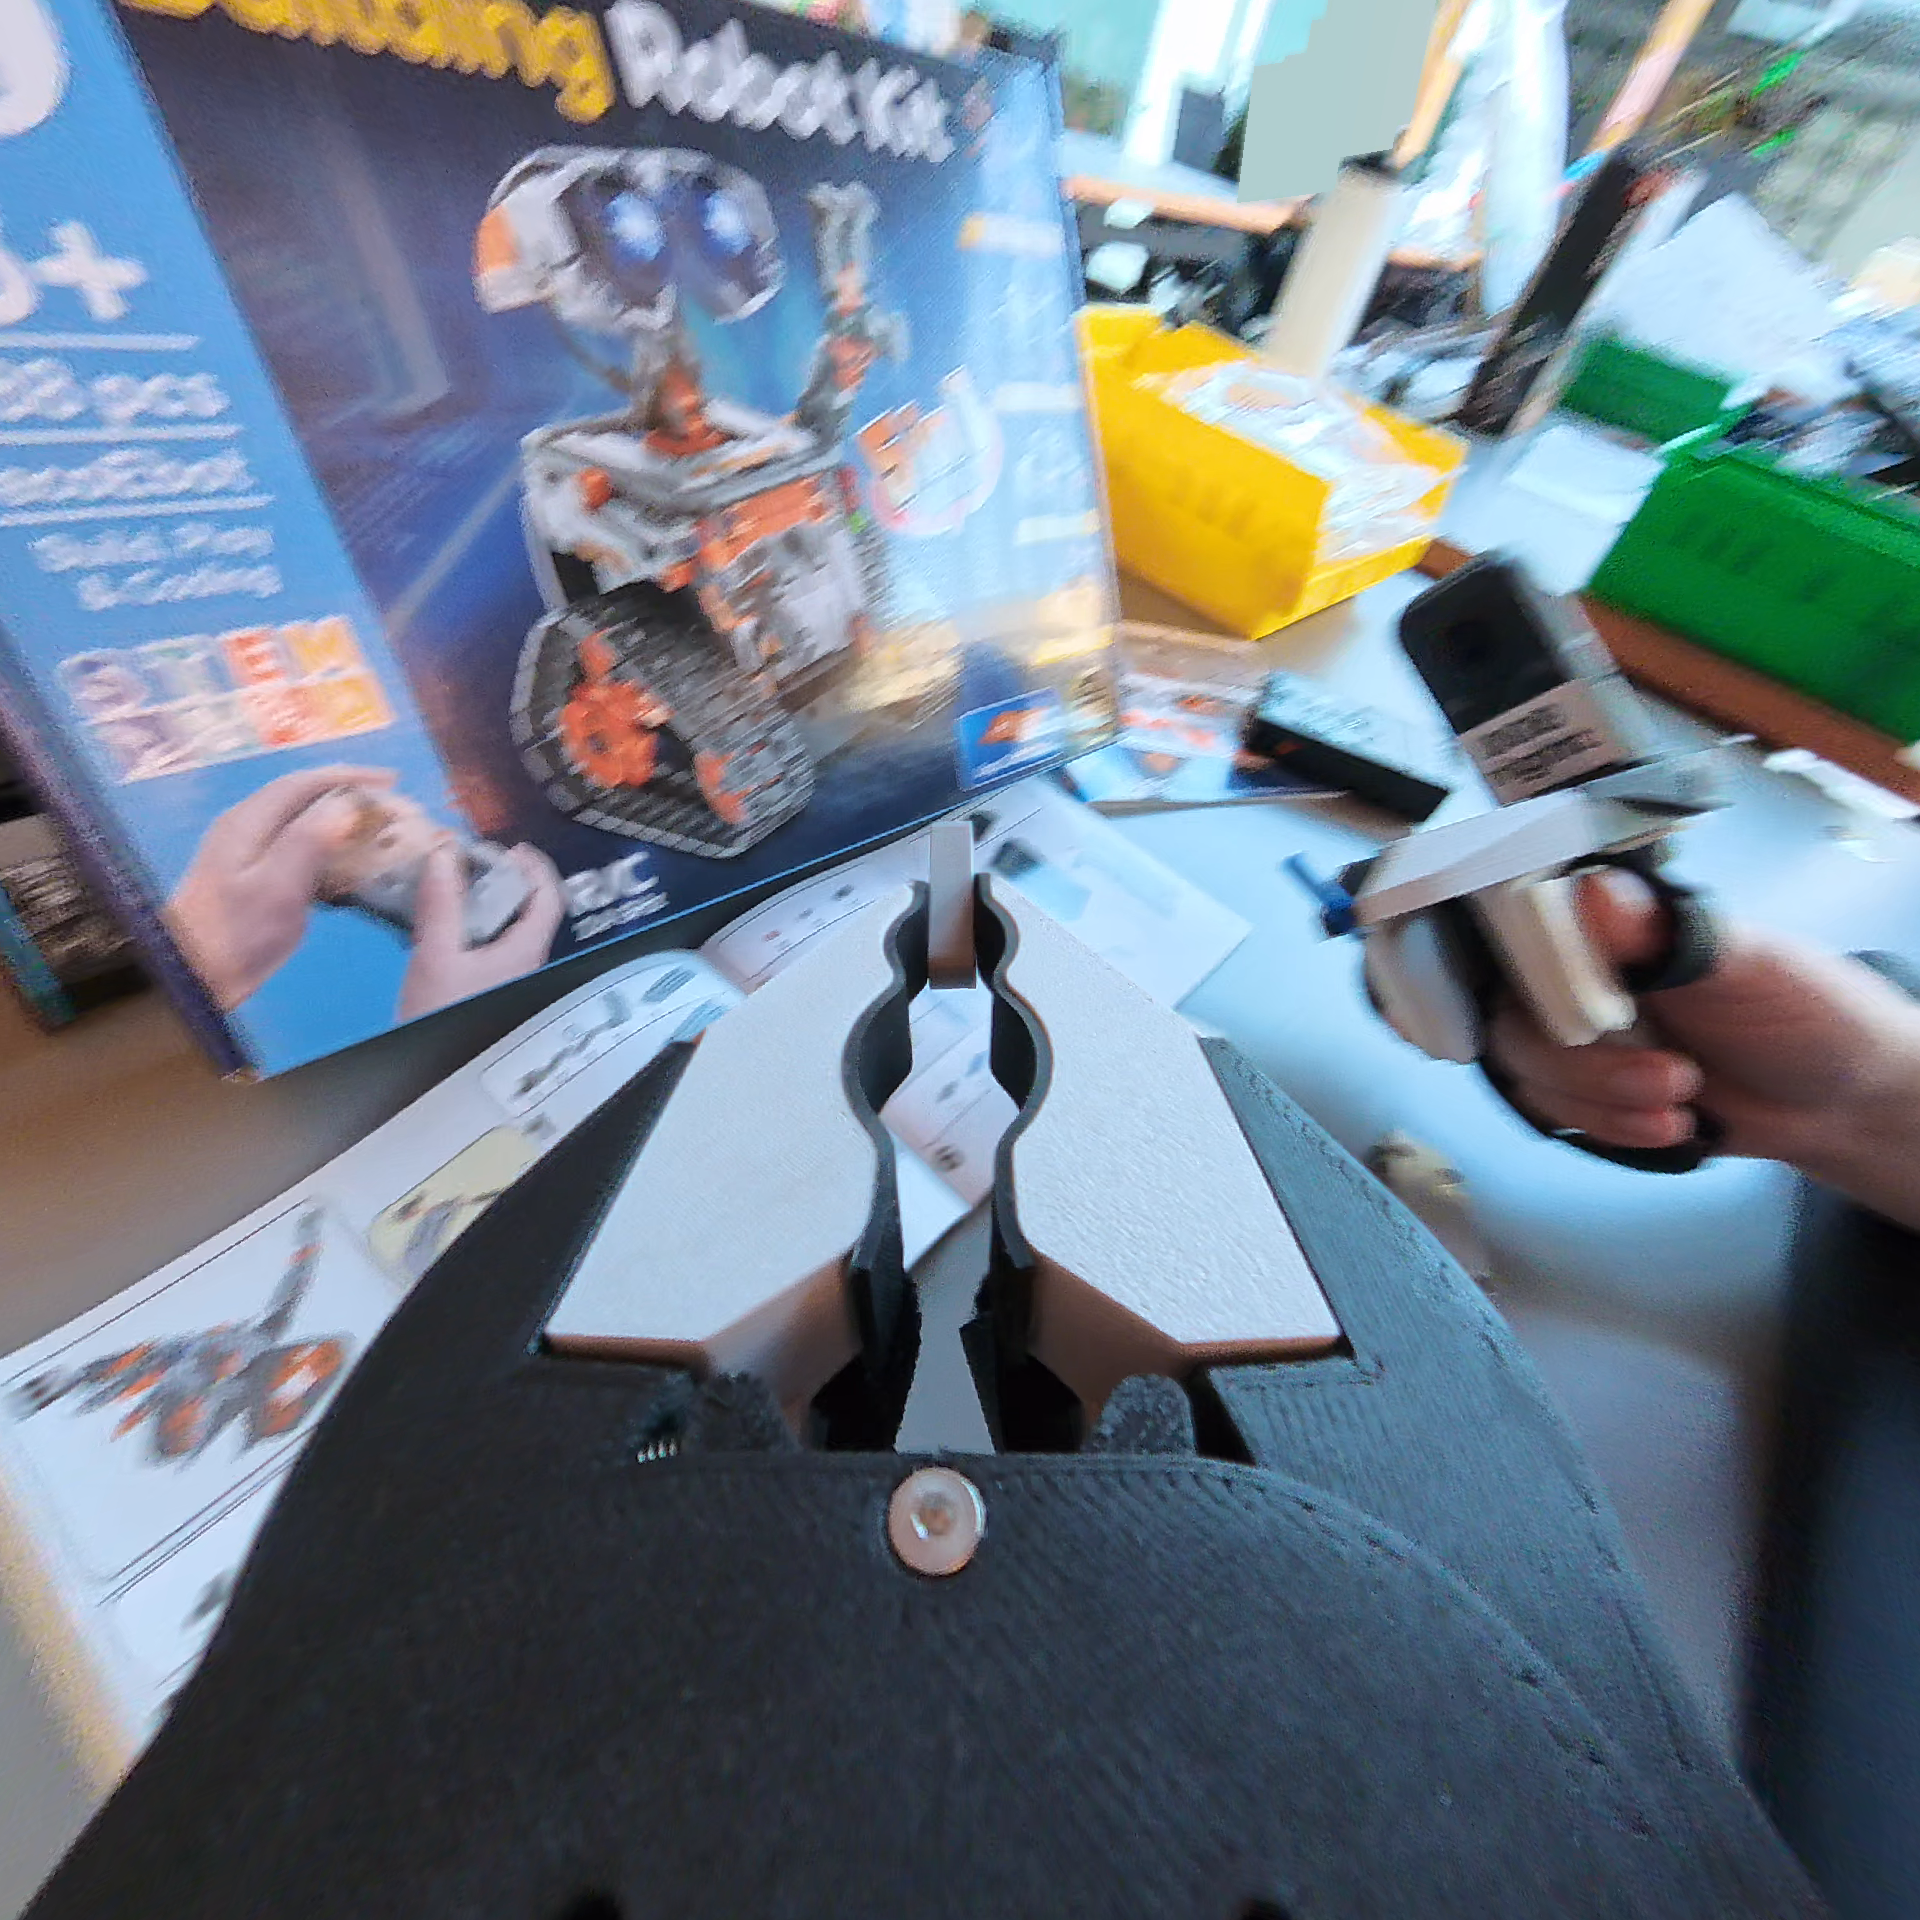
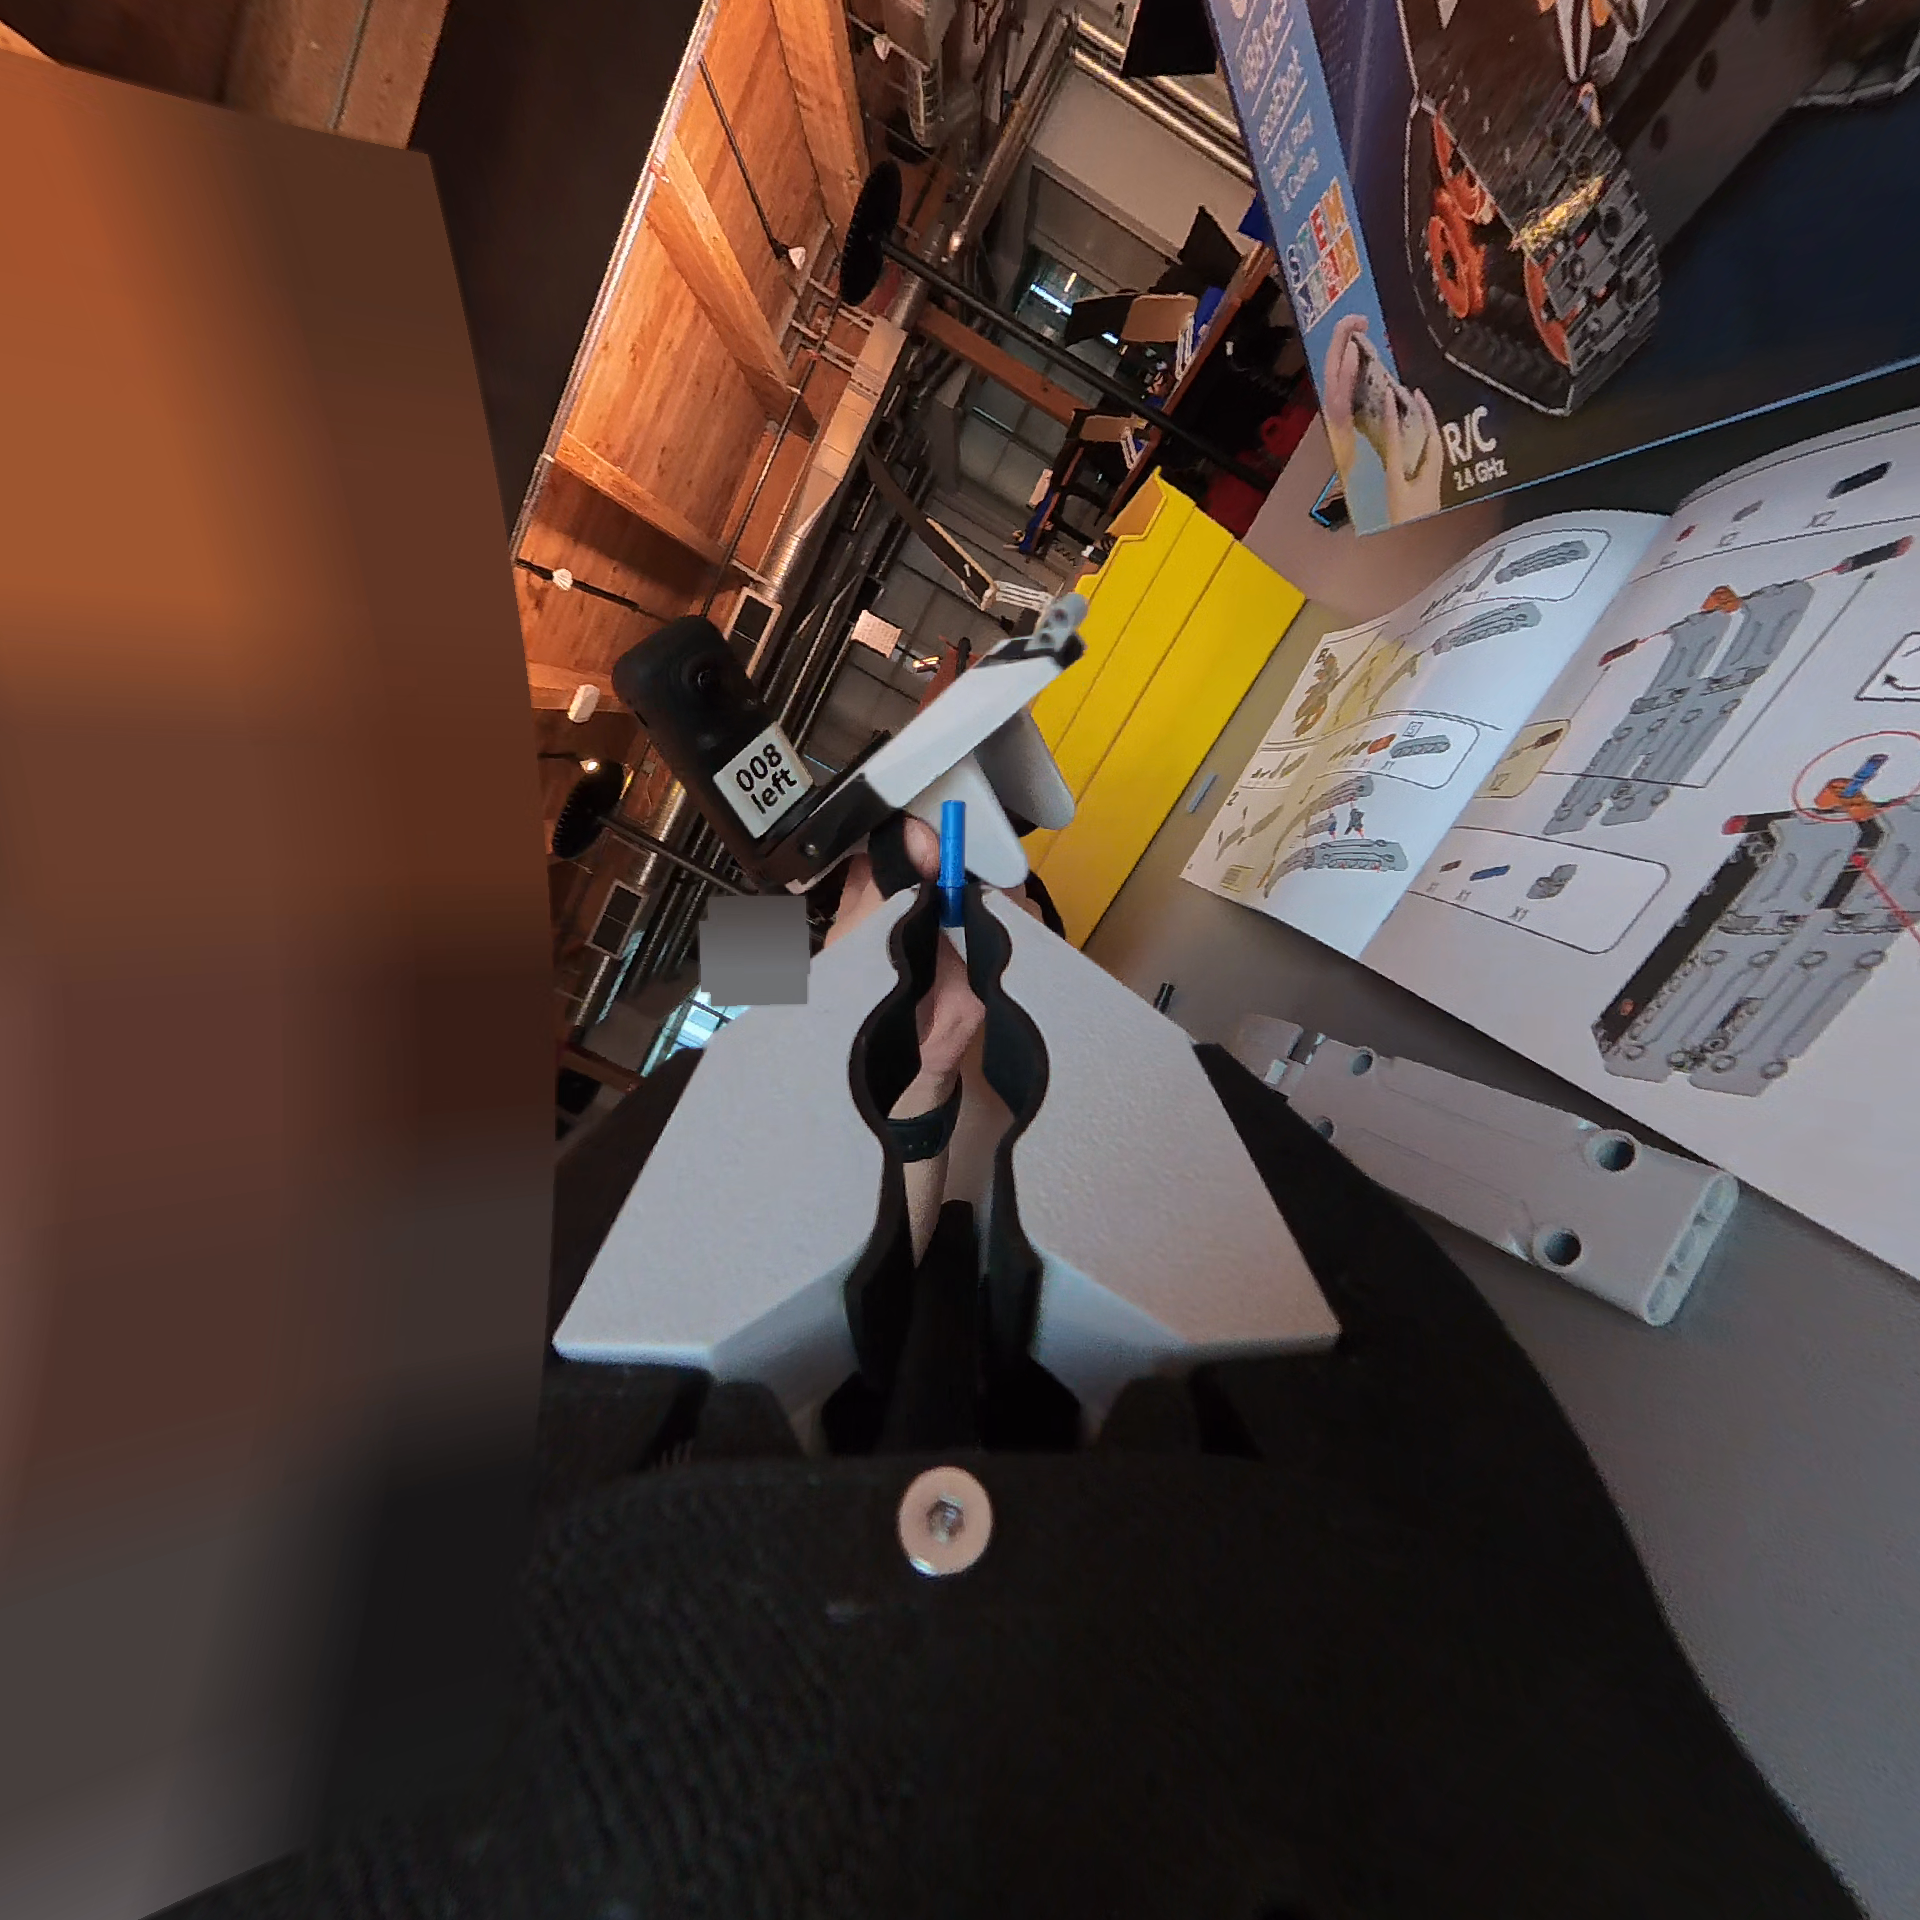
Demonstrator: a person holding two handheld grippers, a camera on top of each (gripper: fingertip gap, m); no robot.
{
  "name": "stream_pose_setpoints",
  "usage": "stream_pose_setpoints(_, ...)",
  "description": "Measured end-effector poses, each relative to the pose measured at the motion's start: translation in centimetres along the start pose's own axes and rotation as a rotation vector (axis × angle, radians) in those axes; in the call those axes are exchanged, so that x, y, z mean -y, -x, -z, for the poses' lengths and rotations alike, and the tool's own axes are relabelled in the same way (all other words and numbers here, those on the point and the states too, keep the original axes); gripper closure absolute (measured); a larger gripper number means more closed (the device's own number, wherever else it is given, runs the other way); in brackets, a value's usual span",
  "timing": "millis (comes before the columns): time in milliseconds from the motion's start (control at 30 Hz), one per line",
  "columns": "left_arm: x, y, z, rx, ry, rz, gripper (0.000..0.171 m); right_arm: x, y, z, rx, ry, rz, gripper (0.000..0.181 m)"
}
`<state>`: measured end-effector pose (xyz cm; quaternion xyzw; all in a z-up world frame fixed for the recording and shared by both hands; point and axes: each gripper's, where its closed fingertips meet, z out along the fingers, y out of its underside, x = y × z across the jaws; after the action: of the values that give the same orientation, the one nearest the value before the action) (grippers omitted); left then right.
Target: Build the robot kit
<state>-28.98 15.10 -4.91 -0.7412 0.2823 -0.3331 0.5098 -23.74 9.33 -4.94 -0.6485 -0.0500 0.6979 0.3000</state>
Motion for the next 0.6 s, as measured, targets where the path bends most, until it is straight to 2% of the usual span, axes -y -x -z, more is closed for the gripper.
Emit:
stream_pose_setpoints(133, 0.8, -3.4, -0.6, -0.180, -0.052, 0.102, 0.166, -0.3, 0.2, -0.2, 0.029, 0.005, -0.016, 0.178)
stream_pose_setpoints(333, 0.8, -4.0, -0.4, -0.226, -0.058, 0.118, 0.166, 0.9, 0.4, 0.6, 0.017, -0.025, 0.056, 0.178)
stream_pose_setpoints(400, 0.7, -4.9, -0.3, -0.264, -0.038, 0.102, 0.166, 1.1, 0.5, 0.8, 0.014, -0.021, 0.082, 0.178)
stream_pose_setpoints(600, -0.6, -6.4, -1.0, -0.218, 0.014, -0.083, 0.166, 0.7, 0.7, 0.8, 0.001, 0.023, 0.130, 0.178)
